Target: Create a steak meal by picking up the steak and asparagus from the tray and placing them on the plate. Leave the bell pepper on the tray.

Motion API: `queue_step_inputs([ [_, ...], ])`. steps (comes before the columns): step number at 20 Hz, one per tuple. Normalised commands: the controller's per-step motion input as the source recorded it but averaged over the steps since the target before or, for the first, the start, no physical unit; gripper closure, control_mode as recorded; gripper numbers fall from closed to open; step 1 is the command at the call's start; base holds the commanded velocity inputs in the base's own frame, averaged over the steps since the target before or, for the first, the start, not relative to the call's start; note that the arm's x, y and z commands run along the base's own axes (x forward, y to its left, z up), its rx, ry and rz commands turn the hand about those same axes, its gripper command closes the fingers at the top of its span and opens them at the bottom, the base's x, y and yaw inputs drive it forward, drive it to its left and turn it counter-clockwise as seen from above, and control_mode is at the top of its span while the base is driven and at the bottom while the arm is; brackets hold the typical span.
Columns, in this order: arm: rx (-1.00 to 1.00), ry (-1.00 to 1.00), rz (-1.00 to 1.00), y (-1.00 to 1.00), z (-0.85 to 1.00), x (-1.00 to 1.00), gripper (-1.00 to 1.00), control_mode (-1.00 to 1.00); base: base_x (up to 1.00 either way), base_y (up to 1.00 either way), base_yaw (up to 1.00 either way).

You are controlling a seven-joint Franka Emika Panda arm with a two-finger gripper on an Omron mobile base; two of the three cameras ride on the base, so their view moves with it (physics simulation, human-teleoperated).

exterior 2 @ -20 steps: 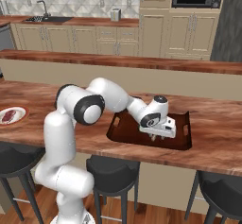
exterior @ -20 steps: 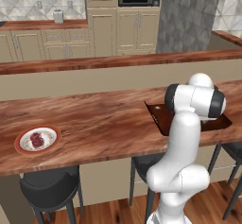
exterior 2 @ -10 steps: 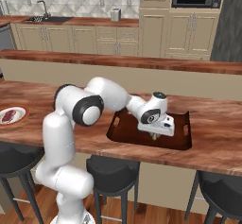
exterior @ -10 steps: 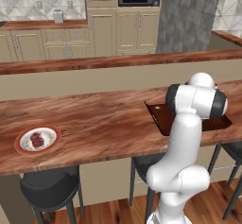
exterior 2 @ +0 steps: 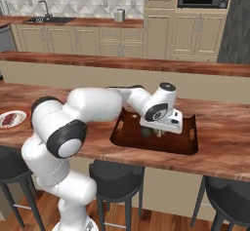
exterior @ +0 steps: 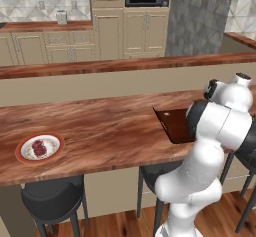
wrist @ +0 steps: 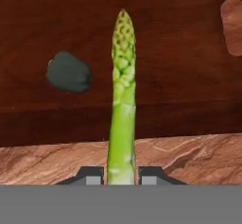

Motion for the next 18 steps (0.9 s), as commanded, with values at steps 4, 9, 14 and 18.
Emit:
queue_step_inputs([
  [4, 0.05, -0.13, 0.0, 0.72, 0.89, -0.13, 1.0, -1.0, 0.0, 0.0, 0.0],
  [9, 0.15, -0.12, 0.0, 0.88, 0.7, -0.15, 1.0, -1.0, 0.0, 0.0, 0.0],
  [14, 0.21, 0.0, 0.0, 0.99, 0.52, -0.01, 1.0, -1.0, 0.0, 0.0, 0.0],
  [18, 0.2, 0.05, 0.0, 1.0, 0.2, 0.0, 1.0, -1.0, 0.0, 0.0, 0.0],
])
